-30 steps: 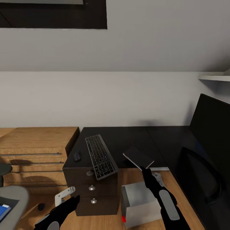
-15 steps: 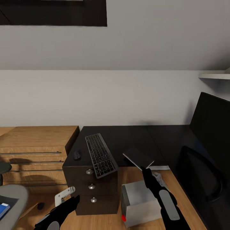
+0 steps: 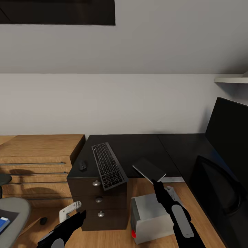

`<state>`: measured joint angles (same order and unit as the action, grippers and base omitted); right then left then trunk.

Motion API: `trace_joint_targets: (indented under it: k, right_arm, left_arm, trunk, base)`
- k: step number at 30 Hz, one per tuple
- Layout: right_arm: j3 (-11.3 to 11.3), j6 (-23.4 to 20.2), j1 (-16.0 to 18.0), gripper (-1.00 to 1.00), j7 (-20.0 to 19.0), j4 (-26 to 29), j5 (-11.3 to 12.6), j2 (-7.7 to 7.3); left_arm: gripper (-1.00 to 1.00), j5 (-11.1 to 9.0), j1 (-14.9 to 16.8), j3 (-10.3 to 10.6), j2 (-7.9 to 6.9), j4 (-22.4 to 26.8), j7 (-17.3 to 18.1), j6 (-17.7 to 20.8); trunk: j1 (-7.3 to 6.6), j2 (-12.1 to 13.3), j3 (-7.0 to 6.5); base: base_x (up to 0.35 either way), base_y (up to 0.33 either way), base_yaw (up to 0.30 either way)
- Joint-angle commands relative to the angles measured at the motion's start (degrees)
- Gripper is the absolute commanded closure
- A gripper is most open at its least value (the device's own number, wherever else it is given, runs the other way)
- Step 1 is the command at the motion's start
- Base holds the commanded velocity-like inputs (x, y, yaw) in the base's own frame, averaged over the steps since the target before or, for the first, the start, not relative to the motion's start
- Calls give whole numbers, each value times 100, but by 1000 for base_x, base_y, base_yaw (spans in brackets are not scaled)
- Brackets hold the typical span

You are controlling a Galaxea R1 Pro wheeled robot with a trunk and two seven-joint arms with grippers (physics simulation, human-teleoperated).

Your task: In the bedroom, organize the workspace by keeping the computer under the desk, ensuring the monitor is on the desk, placing the keyboard on the desk next to the monitor, placing the mouse on the desk next to the keyboard, moving the folder from the swivel chair onto the desk next to the mouse, stacking the notebook on top of the folder with the pen on top of the notebook, and positioning the swivel chair next to the desk.

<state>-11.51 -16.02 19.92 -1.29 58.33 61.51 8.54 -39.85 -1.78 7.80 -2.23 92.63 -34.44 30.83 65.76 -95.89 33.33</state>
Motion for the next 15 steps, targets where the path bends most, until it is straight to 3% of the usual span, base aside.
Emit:
trace_joint_targets:
  k: [1, 15]
  right_arm:
    - [-26, -42, 3, 100, -12, 3, 28, 8]
    - [-29, -42, 3, 100, -8, 1, 28, 8]
  left_arm:
    - [-100, -57, 2, 14, -5, 9, -49, 7]
    - [-100, -58, 2, 83, -13, 9, -12, 20]
  trunk:
    - [0, -3, 5]
    - [0, -3, 5]
  base:
    - [0, 0, 0]
    - [86, 0, 0]
